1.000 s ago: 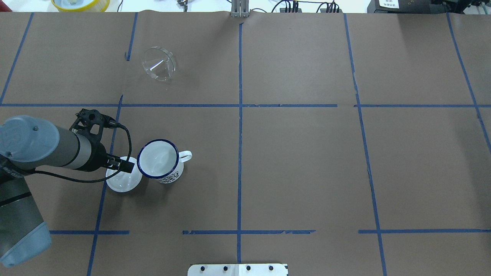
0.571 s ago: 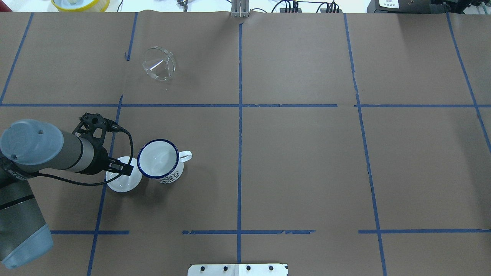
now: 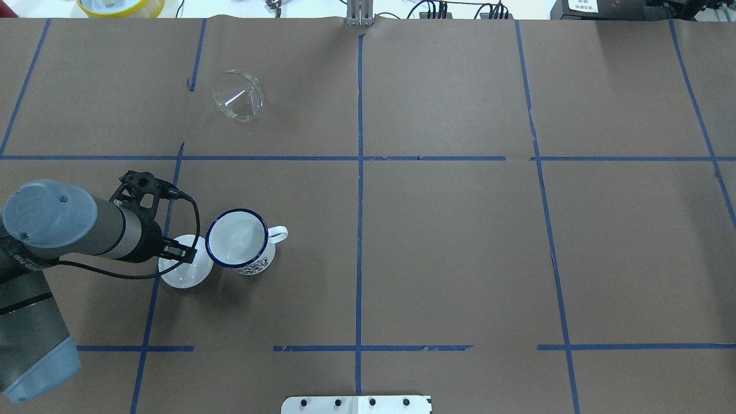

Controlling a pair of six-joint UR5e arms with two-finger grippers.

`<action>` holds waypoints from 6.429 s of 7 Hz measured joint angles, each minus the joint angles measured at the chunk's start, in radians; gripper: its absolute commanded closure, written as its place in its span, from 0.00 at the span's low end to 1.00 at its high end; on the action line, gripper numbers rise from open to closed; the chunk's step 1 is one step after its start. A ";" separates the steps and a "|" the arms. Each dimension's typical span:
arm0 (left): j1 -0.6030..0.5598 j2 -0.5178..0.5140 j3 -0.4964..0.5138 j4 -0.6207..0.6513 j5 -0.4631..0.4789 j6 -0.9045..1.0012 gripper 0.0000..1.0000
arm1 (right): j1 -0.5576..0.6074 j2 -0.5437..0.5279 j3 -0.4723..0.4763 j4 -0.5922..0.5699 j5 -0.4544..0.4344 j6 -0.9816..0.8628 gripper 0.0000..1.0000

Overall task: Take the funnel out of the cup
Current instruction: 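Lower the left gripper onto the white lid beside the mug, then grasp the white lid's knob with the left gripper, then lift the white lid and carry it over the mug with the left gripper, then lower the white lid onto the mug's rim with the left gripper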

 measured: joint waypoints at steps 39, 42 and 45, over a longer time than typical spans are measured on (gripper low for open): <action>-0.016 -0.335 -0.096 0.438 -0.018 -0.181 1.00 | 0.000 0.000 0.000 0.000 0.000 0.000 0.00; -0.009 -0.318 -0.100 0.437 -0.020 -0.179 1.00 | 0.000 0.000 0.000 0.000 0.000 0.000 0.00; 0.006 -0.315 -0.101 0.438 -0.022 -0.180 0.86 | 0.000 0.000 0.000 0.000 0.000 0.000 0.00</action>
